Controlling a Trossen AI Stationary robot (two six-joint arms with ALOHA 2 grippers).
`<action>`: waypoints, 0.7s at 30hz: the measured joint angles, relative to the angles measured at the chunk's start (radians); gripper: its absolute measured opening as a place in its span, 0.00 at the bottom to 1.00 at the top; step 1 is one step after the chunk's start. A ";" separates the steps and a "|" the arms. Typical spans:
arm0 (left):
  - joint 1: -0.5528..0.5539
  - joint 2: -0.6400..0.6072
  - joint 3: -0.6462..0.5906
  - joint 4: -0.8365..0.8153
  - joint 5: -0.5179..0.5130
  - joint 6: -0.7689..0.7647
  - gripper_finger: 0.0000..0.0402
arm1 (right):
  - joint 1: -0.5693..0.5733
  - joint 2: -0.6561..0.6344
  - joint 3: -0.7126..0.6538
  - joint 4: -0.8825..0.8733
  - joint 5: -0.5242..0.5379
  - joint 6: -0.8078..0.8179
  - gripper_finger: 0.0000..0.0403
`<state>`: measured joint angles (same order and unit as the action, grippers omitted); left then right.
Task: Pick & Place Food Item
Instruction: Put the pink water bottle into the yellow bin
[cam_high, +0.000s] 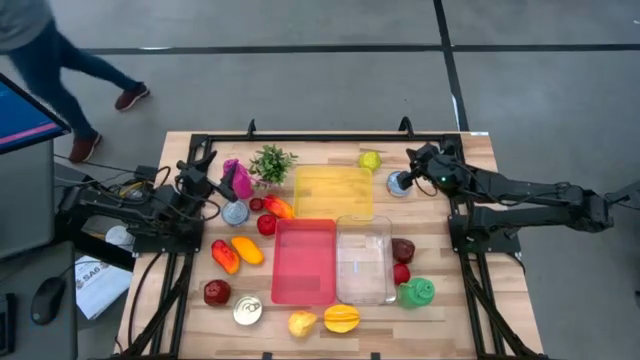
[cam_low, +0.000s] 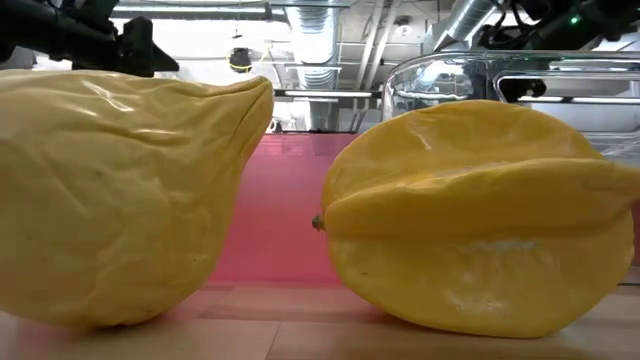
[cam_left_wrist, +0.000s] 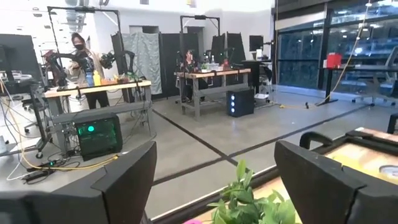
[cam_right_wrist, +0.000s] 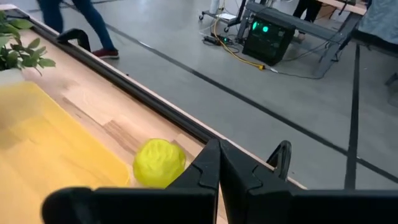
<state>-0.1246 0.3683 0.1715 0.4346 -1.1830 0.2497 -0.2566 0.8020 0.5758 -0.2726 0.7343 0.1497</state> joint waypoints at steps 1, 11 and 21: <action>0.000 0.000 0.000 -0.009 0.001 -0.002 0.78 | 0.000 0.003 0.000 -0.001 0.000 0.000 0.00; 0.048 -0.002 0.000 -0.198 0.092 -0.173 0.77 | 0.027 -0.012 0.000 -0.006 -0.001 -0.003 0.00; 0.188 -0.002 0.093 -0.394 0.195 -0.247 0.76 | 0.054 -0.019 0.000 0.000 -0.001 -0.003 0.00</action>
<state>0.0630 0.3664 0.2643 0.0408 -0.9883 0.0022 -0.2028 0.7834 0.5758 -0.2726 0.7338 0.1467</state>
